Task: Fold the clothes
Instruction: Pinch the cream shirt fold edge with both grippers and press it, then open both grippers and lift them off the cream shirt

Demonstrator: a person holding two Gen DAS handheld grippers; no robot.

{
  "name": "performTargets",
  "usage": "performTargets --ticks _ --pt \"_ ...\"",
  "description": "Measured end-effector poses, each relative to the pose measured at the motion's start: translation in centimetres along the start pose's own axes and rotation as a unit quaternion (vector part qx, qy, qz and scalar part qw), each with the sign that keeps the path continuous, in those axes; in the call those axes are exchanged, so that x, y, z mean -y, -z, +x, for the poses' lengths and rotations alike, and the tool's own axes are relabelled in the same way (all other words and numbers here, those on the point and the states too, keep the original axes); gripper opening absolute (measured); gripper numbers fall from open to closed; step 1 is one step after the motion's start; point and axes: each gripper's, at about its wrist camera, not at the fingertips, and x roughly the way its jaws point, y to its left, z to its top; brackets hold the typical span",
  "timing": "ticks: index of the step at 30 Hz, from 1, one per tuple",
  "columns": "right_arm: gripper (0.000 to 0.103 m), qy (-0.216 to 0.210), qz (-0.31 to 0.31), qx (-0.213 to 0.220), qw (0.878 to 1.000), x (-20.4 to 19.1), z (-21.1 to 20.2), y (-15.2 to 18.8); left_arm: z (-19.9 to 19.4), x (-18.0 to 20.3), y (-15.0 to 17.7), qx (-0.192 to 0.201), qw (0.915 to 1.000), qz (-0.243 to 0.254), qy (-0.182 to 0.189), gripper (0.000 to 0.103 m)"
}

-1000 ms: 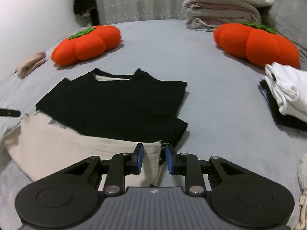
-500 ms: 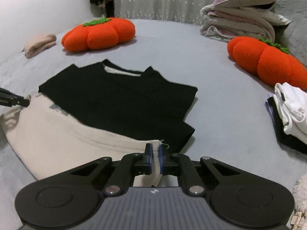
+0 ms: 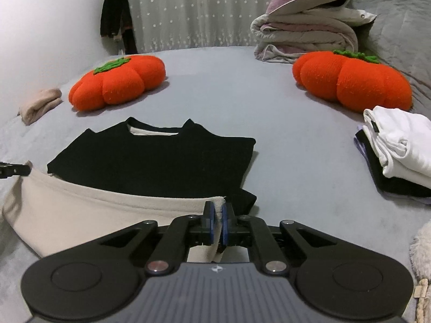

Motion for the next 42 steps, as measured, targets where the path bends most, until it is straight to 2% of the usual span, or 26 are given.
performTargets --ticks 7,11,16,19,22,25,27,30,34,38,42 --pt "0.007 0.024 0.003 -0.019 1.0 -0.2 1.4 0.0 2.0 1.8 -0.6 0.008 0.9992 0.028 -0.028 0.011" --pt "0.007 0.036 0.011 -0.03 0.999 0.3 1.8 0.4 3.2 2.0 -0.8 -0.002 0.999 0.024 -0.038 0.011" --pt "0.007 0.039 0.004 -0.029 0.999 -0.1 2.4 0.7 4.6 2.2 -0.3 -0.032 0.9972 0.028 -0.061 0.015" --pt "0.007 0.045 0.0 -0.024 0.999 -0.6 2.8 0.5 4.8 2.1 -0.3 -0.028 0.9971 0.024 -0.066 0.017" --pt "0.007 0.049 0.002 -0.024 0.999 -0.7 3.1 0.6 4.7 2.2 -0.3 -0.025 0.9968 0.026 -0.072 0.02" --pt "0.007 0.056 -0.002 -0.025 0.998 -0.7 3.0 0.8 4.6 2.4 -0.2 -0.023 0.996 0.035 -0.079 0.027" --pt "0.01 0.059 0.004 -0.022 0.998 -0.6 2.6 0.9 4.0 1.9 -0.4 -0.019 0.9967 0.022 -0.076 0.035" --pt "0.018 0.042 0.038 -0.007 0.998 0.1 0.9 0.7 2.8 0.9 -0.6 -0.009 0.9971 0.002 -0.076 0.038" --pt "0.019 0.012 0.081 -0.017 0.997 1.4 -0.4 1.4 1.6 -0.3 -0.6 -0.003 0.9964 -0.012 -0.084 0.04" --pt "0.019 0.006 0.088 -0.04 0.995 1.8 -0.9 2.5 0.9 -0.5 -0.3 -0.011 0.9964 -0.018 -0.082 0.04" --pt "0.019 -0.016 0.083 -0.054 0.995 1.3 -1.4 3.4 0.0 0.8 0.6 -0.016 0.9975 -0.006 -0.069 0.04"
